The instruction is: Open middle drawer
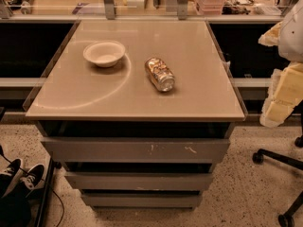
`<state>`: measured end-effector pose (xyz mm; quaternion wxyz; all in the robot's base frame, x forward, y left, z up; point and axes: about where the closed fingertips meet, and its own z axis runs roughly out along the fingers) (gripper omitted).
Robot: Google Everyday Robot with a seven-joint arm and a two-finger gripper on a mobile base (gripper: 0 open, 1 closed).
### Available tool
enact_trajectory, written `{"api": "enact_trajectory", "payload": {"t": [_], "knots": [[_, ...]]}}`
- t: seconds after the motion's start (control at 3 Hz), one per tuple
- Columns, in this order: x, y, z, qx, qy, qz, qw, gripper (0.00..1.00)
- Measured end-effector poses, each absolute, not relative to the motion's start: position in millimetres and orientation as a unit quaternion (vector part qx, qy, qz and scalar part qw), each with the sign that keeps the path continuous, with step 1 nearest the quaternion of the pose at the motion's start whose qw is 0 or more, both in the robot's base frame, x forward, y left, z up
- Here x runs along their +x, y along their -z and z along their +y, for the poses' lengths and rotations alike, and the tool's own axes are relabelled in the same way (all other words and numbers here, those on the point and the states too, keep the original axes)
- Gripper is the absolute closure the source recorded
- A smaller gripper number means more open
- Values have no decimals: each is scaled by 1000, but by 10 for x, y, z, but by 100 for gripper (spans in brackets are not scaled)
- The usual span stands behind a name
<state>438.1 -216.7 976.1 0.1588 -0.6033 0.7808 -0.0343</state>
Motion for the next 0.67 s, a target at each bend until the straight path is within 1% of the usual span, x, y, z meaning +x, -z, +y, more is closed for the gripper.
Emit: {"api": "enact_trajectory", "payload": {"t": [0.67], "knots": [[4330,-9679,-2185,-603,26,780,165,0]]}}
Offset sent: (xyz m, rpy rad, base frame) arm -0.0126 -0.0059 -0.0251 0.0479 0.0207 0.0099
